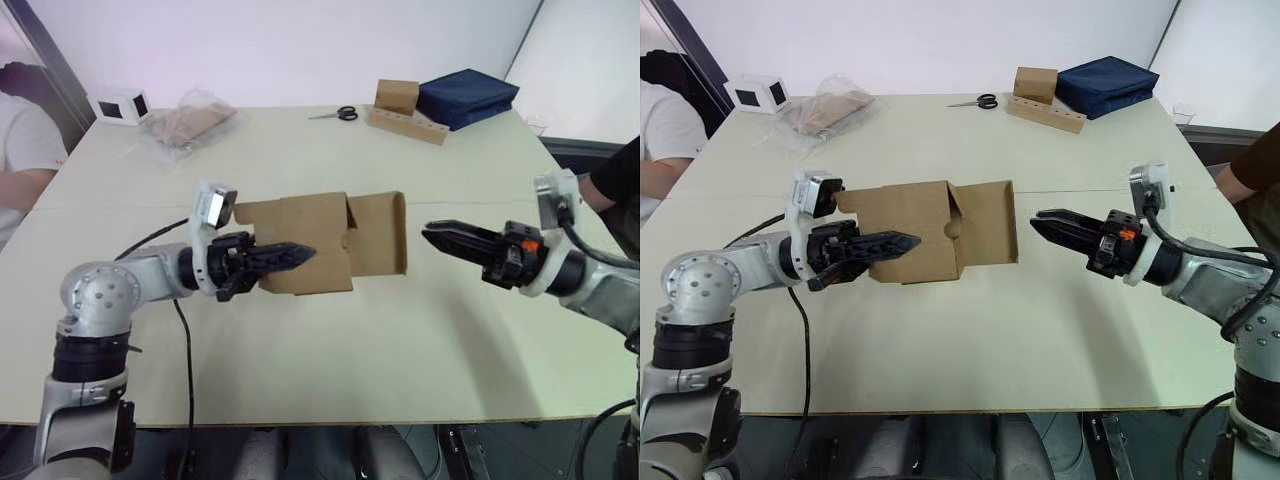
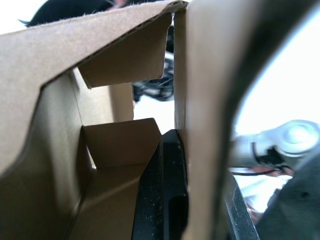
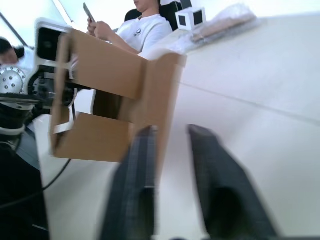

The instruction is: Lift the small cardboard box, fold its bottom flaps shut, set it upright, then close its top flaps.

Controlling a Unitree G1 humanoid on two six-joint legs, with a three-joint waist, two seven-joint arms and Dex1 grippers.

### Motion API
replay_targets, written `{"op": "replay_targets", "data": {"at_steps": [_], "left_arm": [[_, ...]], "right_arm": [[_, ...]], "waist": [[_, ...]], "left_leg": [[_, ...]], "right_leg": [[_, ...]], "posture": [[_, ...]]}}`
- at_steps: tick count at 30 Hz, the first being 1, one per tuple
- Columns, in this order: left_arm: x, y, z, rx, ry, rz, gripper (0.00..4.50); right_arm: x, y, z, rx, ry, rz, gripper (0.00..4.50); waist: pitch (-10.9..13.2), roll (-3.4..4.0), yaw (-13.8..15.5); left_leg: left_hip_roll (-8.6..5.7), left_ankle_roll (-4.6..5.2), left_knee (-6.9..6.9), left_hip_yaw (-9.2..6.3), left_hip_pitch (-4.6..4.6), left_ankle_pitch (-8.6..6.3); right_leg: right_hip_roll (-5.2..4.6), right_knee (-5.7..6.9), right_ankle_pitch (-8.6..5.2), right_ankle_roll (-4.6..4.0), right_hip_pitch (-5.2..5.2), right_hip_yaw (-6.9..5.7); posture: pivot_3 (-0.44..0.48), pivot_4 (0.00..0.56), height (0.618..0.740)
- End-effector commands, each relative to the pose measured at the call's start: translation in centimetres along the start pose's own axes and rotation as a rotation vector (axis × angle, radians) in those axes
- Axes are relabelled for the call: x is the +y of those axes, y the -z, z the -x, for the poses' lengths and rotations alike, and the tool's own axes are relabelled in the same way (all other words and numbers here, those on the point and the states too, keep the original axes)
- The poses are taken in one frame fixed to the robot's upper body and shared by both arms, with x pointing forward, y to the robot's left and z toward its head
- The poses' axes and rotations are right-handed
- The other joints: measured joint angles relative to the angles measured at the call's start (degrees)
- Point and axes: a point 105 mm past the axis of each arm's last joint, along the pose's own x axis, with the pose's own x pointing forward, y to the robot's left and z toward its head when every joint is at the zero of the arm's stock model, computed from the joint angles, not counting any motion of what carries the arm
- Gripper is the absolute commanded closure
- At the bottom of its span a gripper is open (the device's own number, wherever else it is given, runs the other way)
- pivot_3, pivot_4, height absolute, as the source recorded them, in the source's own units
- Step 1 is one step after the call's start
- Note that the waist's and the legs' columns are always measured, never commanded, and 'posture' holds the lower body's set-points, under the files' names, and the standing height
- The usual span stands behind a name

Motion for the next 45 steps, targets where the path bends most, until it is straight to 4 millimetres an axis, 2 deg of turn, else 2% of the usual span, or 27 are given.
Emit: {"op": "replay_targets", "data": {"at_steps": [1, 15, 21, 31, 42, 45], "left_arm": [[-1.4, -0.9, -0.3, 0.008, 0.056, -0.045, 4.50], [-1.6, -0.7, -0.4, 0.019, 0.076, -0.041, 4.50], [-1.3, -0.4, -0.5, 0.013, 0.061, -0.041, 4.50], [0.4, 0.1, 0.0, 0.011, -0.007, -0.030, 4.50], [0.1, -0.2, -0.5, 0.002, 0.020, -0.041, 4.50], [-0.1, -0.2, -0.4, 0.007, 0.023, -0.045, 4.50]], "right_arm": [[0.6, -0.6, 0.3, -0.055, -0.054, -0.038, 1.81], [1.4, 0.4, -1.0, -0.062, -0.136, -0.122, 1.81], [3.5, -0.1, -2.4, -0.084, -0.220, -0.108, 1.81], [6.4, -1.2, -3.1, -0.109, -0.274, -0.083, 1.81], [6.0, 0.5, -3.6, -0.062, -0.230, -0.096, 1.81], [5.1, -1.6, -2.7, -0.146, -0.193, -0.086, 1.81]], "waist": [[0.00, 0.00, -0.04], [0.00, 0.00, 0.01], [0.00, 0.00, -0.08], [0.00, 0.00, 0.03], [0.00, 0.00, 0.03], [0.00, 0.00, 0.01]], "left_leg": [[0.00, 0.00, 0.00, 0.00, 0.00, 0.00], [0.00, 0.00, 0.00, 0.00, 0.00, 0.00], [0.00, 0.00, 0.00, 0.00, 0.00, 0.00], [0.00, -0.01, 0.00, -0.01, 0.00, 0.00], [0.00, 0.00, 0.00, -0.01, 0.00, 0.00], [0.00, 0.00, 0.00, -0.01, 0.00, 0.00]], "right_leg": [[0.01, 0.00, 0.00, 0.00, 0.00, 0.00], [0.00, -0.01, 0.00, 0.00, 0.00, 0.00], [0.00, 0.00, 0.00, 0.00, -0.01, 0.00], [0.00, -0.01, 0.00, 0.00, 0.00, 0.00], [-0.01, -0.01, 0.00, 0.00, 0.00, 0.00], [0.00, -0.01, 0.00, 0.00, 0.00, 0.00]], "posture": [[0.000, 0.150, 0.740], [0.000, 0.150, 0.740], [0.000, 0.150, 0.740], [0.000, 0.150, 0.740], [0.000, 0.150, 0.740], [0.000, 0.150, 0.740]]}}
